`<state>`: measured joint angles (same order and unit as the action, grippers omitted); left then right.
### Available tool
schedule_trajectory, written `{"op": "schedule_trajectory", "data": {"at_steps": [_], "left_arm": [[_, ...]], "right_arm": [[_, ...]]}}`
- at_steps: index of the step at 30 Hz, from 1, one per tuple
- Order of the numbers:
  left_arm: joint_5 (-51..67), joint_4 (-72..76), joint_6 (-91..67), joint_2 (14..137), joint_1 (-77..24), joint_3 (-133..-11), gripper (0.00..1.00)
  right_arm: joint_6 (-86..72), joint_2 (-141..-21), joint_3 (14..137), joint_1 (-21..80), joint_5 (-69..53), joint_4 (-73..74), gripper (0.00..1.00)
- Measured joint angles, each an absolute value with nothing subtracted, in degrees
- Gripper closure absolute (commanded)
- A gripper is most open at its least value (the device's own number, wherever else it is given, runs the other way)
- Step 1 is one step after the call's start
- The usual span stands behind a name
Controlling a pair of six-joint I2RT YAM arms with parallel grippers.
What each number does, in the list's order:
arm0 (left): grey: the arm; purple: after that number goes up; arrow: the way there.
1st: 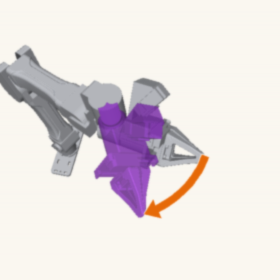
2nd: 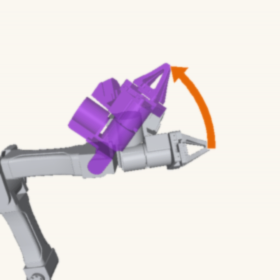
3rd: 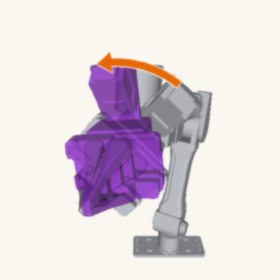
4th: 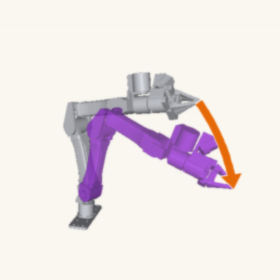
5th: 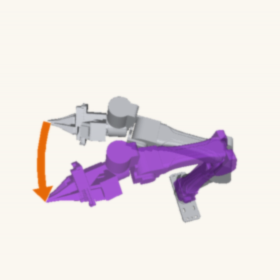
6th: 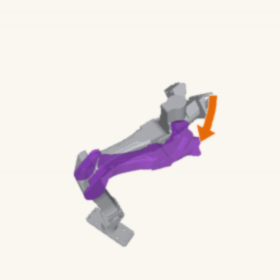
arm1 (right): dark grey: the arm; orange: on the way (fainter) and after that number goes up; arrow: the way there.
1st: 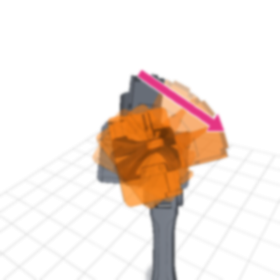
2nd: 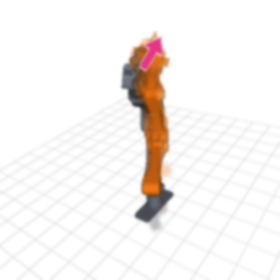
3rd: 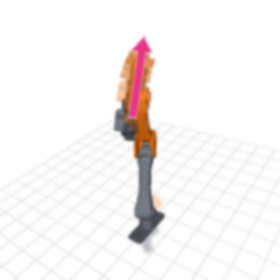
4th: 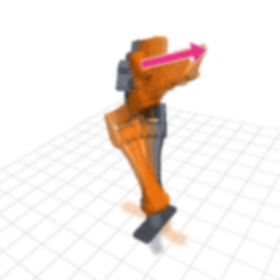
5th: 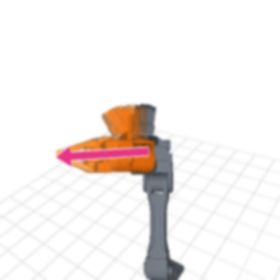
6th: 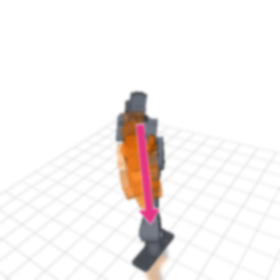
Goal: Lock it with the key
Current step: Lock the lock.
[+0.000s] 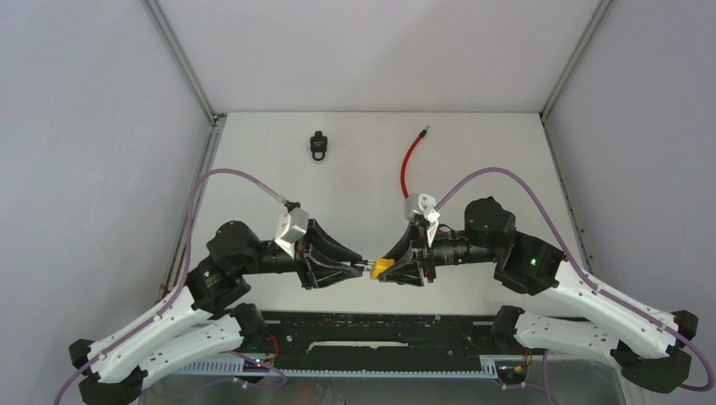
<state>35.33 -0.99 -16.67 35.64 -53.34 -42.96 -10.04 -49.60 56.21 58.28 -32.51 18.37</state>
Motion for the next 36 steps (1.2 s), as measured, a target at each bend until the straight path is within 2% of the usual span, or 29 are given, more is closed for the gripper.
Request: {"op": "schedule_trajectory", "data": {"at_steps": [9,26,36], "left_arm": [[35.33,-2.33,-16.69,36.38,-53.34,-42.96,0.65],[34.76,-3.97,-16.91,36.77,-53.32,-42.96,0.98],[34.61,-3.38,-18.59,37.89,-52.88,-42.96,1.00]], "right_arm": [[-10.04,-49.58,56.21,58.65,-31.18,18.50,1.00],[-9.45,-49.56,56.21,59.20,-29.12,19.33,1.00],[-8.69,-49.17,56.21,60.07,-25.71,20.12,1.00]]}}
